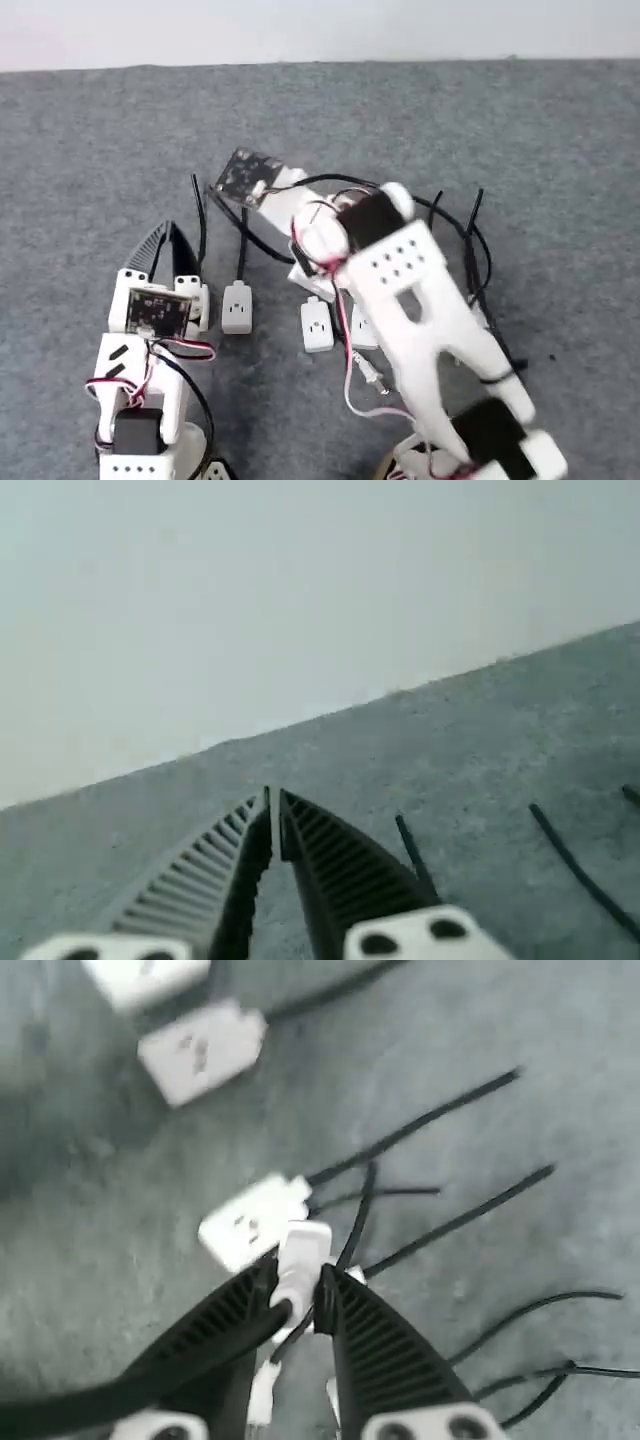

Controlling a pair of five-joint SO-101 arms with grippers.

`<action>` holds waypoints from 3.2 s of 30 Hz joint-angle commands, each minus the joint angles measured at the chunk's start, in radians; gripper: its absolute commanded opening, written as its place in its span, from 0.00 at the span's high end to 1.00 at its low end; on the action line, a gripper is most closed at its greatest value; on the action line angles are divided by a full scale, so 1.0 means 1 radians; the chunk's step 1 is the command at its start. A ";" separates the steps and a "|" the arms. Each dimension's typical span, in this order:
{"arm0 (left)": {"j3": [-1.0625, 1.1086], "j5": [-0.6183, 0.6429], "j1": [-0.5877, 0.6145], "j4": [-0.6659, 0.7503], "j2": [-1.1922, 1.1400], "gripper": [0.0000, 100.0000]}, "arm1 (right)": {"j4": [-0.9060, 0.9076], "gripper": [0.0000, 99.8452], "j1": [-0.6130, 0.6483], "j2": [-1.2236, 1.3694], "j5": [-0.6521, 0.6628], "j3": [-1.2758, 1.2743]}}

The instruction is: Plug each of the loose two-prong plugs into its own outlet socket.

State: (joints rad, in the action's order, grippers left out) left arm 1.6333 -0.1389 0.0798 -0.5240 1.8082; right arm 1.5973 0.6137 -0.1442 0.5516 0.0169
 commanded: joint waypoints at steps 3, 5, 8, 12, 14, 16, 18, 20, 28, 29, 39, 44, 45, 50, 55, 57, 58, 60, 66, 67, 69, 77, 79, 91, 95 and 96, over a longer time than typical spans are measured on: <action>-0.007 0.006 0.020 -0.006 0.014 0.99 | 0.002 0.99 0.025 0.119 0.029 0.058; -0.007 0.023 0.020 -0.017 0.014 0.99 | 0.002 0.99 0.039 0.159 0.028 0.058; -0.002 0.023 0.017 -0.025 0.014 0.99 | 0.001 0.99 0.073 0.197 0.031 0.058; 0.050 0.023 0.009 0.028 0.014 0.99 | 0.005 0.99 0.091 0.223 0.035 0.055; 0.050 0.021 -0.006 0.018 0.014 0.99 | -0.008 0.99 0.090 0.217 0.032 0.029; 0.050 0.020 -0.011 0.017 0.014 0.99 | -0.038 0.99 0.085 0.206 0.028 -0.014; 0.050 0.020 -0.011 0.018 0.014 0.99 | -0.093 0.99 0.085 0.174 0.026 -0.086; 0.050 0.018 -0.011 0.020 0.014 0.99 | -0.170 0.99 0.090 0.114 0.012 -0.175; 0.050 0.018 -0.011 0.021 0.014 0.99 | -0.389 0.99 0.114 -0.260 -0.017 -0.519; 0.048 0.018 -0.011 0.021 0.014 0.99 | -0.397 0.99 0.125 -0.294 -0.014 -0.555; 0.048 0.017 -0.014 0.021 0.014 0.99 | -0.371 0.99 0.153 -0.369 0.143 -0.655; 0.048 0.017 -0.011 0.034 0.014 0.99 | -0.375 0.99 0.151 -0.369 0.187 -0.678; 0.048 0.017 -0.011 0.034 0.014 0.99 | -0.375 0.99 0.151 -0.369 0.206 -0.690; 0.048 0.017 -0.015 0.034 0.014 0.99 | -0.398 0.99 0.150 -0.378 0.233 -0.752; 0.048 0.017 -0.015 0.035 0.014 0.99 | -0.483 0.99 0.127 -0.369 0.235 -0.776; 0.048 0.017 -0.015 0.035 0.014 0.99 | -0.499 0.99 0.122 -0.367 0.235 -0.776; 0.048 0.017 -0.015 0.035 0.014 0.99 | -0.501 0.99 0.122 -0.367 0.235 -0.776; 0.048 0.017 -0.015 0.035 0.014 0.99 | -0.503 0.99 0.122 -0.367 0.252 -0.778; 0.048 0.017 -0.015 0.035 0.014 0.99 | -0.533 0.99 0.116 -0.367 0.264 -0.836; 0.048 0.017 -0.015 0.035 0.014 0.99 | -0.552 0.99 0.111 -0.367 0.264 -0.853; 0.048 0.017 -0.015 0.035 0.014 0.99 | -0.578 0.99 0.102 -0.367 0.264 -0.875; 0.048 0.017 -0.017 0.035 0.014 0.99 | -0.588 0.99 0.079 -0.367 0.315 -0.876; 0.048 0.015 -0.017 0.035 0.014 0.99 | -0.588 0.99 0.077 -0.367 0.334 -0.879; 0.048 0.006 -0.017 0.035 0.014 0.99 | -0.647 0.99 0.016 -0.285 0.385 -0.896; 0.048 -0.002 -0.017 0.035 0.014 0.99 | -0.688 0.99 0.021 -0.188 0.384 -0.896; 0.048 -0.003 -0.017 0.035 0.014 0.99 | -0.702 0.99 0.021 -0.174 0.384 -0.896</action>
State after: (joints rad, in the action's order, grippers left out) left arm 1.6947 -0.1297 0.0721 -0.5209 1.8082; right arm 0.9283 0.6536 -0.3974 0.9229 -0.8608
